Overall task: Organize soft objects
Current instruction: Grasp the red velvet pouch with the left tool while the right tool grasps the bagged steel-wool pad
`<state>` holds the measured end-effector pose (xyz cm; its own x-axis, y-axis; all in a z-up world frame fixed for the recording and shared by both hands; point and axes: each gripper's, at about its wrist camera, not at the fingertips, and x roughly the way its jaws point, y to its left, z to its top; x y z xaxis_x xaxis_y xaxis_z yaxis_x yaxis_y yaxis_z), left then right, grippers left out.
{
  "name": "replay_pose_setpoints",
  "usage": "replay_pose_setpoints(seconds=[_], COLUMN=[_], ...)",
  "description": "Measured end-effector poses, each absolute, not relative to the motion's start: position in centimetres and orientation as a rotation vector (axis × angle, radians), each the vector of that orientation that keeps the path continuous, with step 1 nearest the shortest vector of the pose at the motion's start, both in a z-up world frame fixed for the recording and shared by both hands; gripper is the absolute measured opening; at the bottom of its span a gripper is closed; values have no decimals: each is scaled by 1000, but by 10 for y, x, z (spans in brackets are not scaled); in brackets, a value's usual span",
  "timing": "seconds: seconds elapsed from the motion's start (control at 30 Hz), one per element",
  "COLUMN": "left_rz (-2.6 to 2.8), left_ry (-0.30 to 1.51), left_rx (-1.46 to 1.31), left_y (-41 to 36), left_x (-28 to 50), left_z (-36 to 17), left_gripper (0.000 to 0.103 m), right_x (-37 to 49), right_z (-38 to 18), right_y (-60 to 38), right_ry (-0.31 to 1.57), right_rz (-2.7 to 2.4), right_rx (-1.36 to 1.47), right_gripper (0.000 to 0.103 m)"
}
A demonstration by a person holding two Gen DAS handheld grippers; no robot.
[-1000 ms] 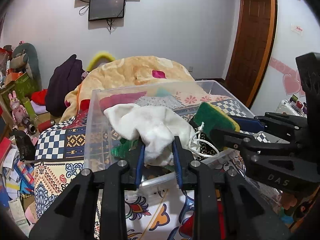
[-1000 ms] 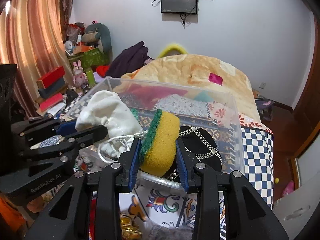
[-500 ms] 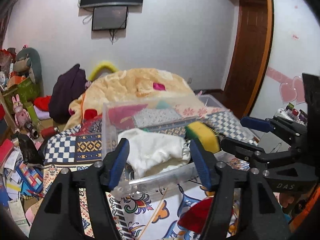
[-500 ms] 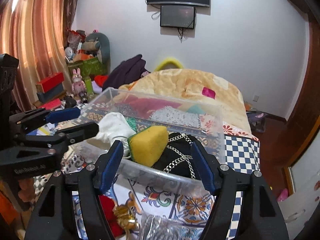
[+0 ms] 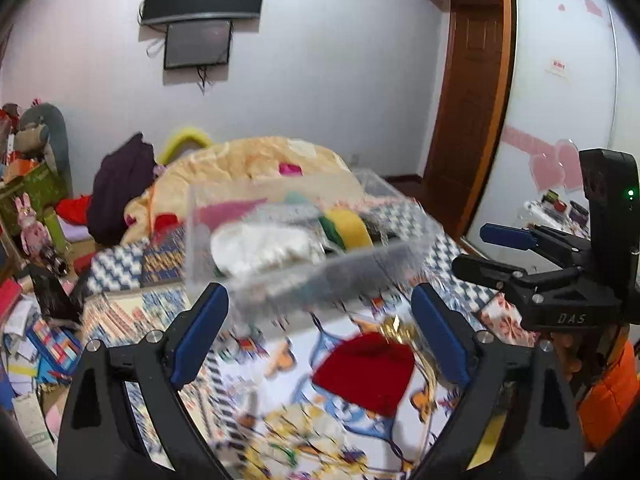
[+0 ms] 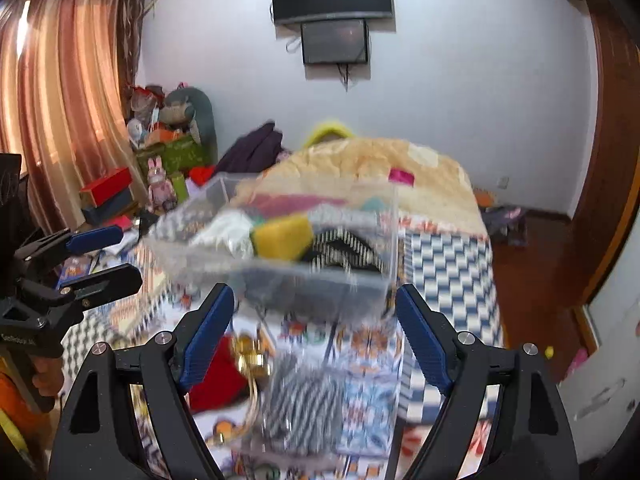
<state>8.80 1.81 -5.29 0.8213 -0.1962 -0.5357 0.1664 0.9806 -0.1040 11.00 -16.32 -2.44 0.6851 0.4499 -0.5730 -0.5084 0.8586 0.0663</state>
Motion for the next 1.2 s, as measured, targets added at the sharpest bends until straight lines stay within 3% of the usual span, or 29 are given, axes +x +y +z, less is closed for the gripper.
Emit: replay_pose_setpoints(seconds=[0.33, 0.43, 0.6, 0.67, 0.8, 0.93, 1.07, 1.2], left_rz=[-225, -238, -253, -243, -225, -200, -181, -213], left_ry=[755, 781, 818, 820, 817, 800, 791, 801], left_rx=[-5, 19, 16, 18, 16, 25, 42, 20], left_y=[-11, -16, -19, -19, -16, -11, -7, -4], left_x=[100, 101, 108, 110, 114, 115, 112, 112], left_z=[-105, -113, -121, -123, -126, -128, -127, -118], left_gripper=[91, 80, 71, 59, 51, 34, 7, 7], right_x=[100, 98, 97, 97, 95, 94, 95, 96], right_z=[-71, -75, -79, -81, -85, -85, -85, -81], right_y=[-167, -171, -170, -167, -161, -159, -159, -159], right_ry=[758, 772, 797, 804, 809, 804, 795, 780], right_rz=[551, 568, 589, 596, 603, 607, 603, 604], right_rx=[-104, -70, -68, -77, -103, -108, -100, -89], right_gripper=[80, 71, 54, 51, 47, 42, 34, 30])
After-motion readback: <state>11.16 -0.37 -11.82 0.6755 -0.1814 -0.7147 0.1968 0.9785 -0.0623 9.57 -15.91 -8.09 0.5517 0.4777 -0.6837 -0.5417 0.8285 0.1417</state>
